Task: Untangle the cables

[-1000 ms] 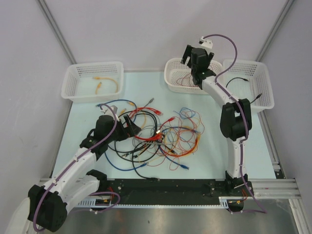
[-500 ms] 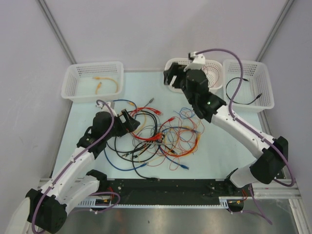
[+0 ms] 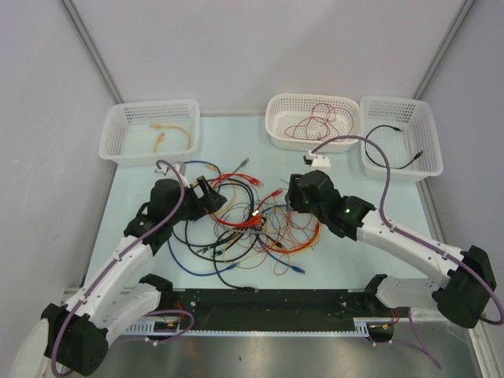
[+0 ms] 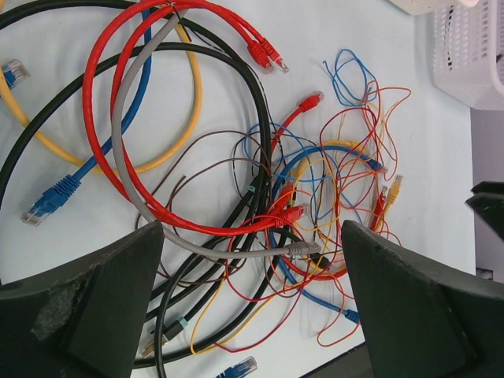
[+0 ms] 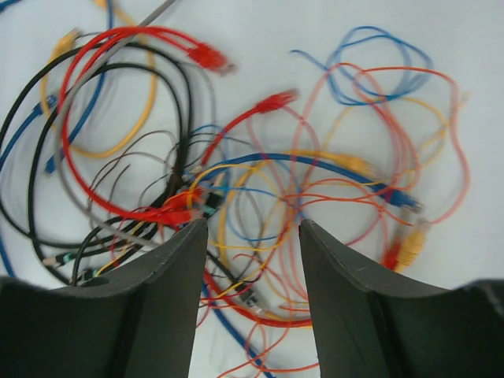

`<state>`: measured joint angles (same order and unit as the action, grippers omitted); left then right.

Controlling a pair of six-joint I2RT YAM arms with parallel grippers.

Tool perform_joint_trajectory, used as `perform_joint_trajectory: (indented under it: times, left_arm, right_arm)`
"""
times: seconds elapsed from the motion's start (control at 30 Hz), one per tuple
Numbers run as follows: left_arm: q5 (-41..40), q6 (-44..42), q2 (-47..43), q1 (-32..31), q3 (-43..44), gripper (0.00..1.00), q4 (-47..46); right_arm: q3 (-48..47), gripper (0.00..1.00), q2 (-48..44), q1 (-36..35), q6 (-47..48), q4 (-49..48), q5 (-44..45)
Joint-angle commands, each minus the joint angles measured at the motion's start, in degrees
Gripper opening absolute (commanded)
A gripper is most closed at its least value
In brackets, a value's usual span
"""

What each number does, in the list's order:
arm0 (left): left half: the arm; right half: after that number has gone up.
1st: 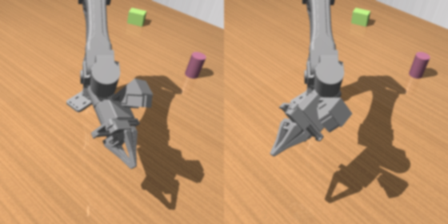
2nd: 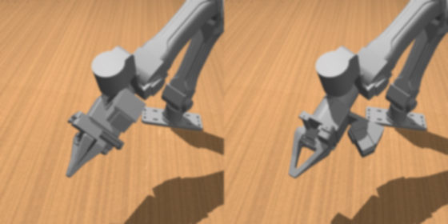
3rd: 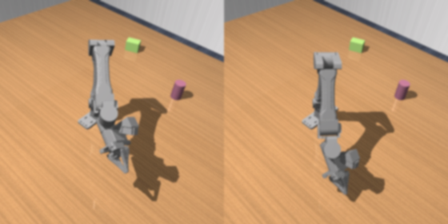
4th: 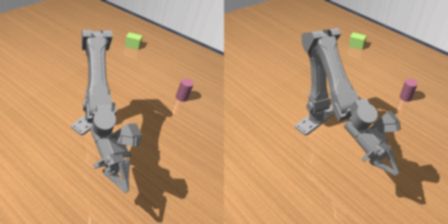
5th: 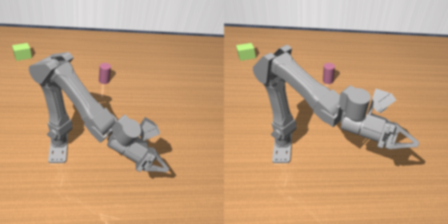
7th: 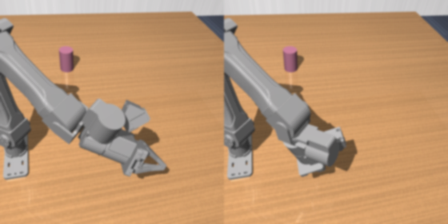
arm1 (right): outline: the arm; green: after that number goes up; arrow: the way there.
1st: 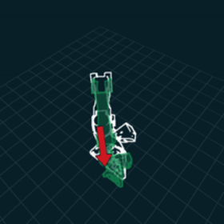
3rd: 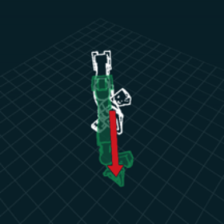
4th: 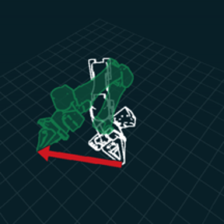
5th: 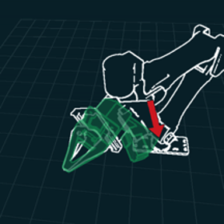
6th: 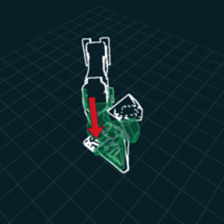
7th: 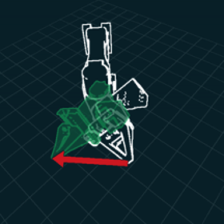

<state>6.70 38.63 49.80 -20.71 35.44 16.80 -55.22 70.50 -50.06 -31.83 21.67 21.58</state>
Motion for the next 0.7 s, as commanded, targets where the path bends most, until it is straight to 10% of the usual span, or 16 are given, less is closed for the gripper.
perform_joint_trajectory:
  times: [0.0,0.67]
  left_arm:
    - [1.3,0.7,-0.4,0.2,-0.6,1.00,-1.5]
    - [3.5,1.2,2.2,0.1,-2.0,1.00,-1.0]
  right_arm:
    - [3.8,0.56,-2.1,4.5,-4.1,0.5,-0.4]
    - [2.8,0.68,21.1,15.4,-0.7,-17.3,-9.9]
